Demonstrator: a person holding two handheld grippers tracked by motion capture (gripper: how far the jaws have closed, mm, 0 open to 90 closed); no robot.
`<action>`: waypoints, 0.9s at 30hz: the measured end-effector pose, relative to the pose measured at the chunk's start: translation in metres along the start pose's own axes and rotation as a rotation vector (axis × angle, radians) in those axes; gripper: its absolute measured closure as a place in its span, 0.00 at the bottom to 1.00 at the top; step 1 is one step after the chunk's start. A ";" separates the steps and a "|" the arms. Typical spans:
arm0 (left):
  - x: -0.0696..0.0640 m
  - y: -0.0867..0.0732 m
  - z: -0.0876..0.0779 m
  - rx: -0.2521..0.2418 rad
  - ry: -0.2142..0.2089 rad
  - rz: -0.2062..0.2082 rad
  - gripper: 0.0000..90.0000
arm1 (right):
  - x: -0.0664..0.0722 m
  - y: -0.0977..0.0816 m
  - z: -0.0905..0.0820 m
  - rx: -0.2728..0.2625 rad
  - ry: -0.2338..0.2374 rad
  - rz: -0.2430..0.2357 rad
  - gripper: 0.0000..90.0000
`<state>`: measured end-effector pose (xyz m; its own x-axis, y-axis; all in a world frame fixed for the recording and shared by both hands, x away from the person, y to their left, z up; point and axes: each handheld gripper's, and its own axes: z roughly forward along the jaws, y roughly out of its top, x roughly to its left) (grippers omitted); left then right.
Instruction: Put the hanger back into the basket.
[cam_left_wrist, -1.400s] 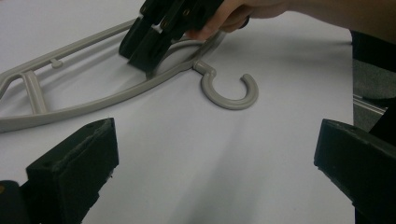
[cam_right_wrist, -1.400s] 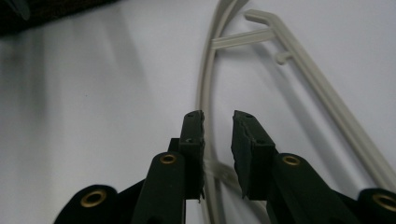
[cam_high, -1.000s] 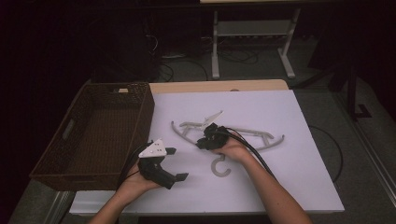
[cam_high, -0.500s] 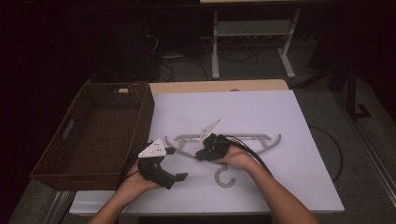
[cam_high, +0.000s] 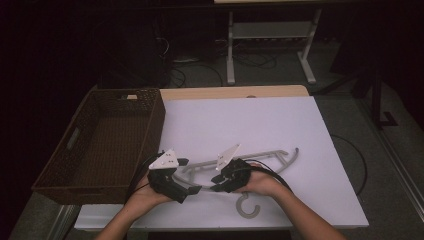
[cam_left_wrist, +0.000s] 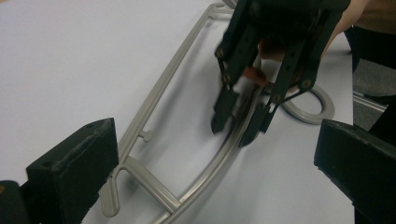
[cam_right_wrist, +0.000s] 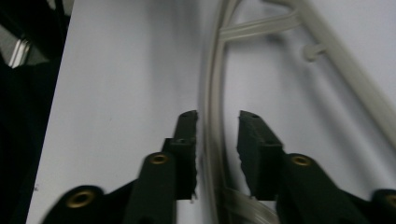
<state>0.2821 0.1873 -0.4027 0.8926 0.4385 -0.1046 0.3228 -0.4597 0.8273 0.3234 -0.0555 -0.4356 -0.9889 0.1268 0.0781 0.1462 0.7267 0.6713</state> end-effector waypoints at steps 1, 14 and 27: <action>0.000 0.001 0.000 0.001 -0.007 0.002 0.00 | 0.000 -0.001 -0.005 -0.014 -0.014 0.010 0.65; 0.001 0.010 0.015 0.051 -0.043 0.057 0.08 | 0.014 -0.046 -0.069 -0.157 -0.225 0.237 0.35; 0.003 0.018 0.048 0.130 -0.122 0.142 0.33 | 0.028 -0.093 -0.113 -0.232 -0.404 0.334 0.32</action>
<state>0.3054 0.1434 -0.4147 0.9609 0.2692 -0.0643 0.2216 -0.6092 0.7614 0.2784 -0.1956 -0.4129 -0.7940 0.6052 0.0563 0.3937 0.4415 0.8063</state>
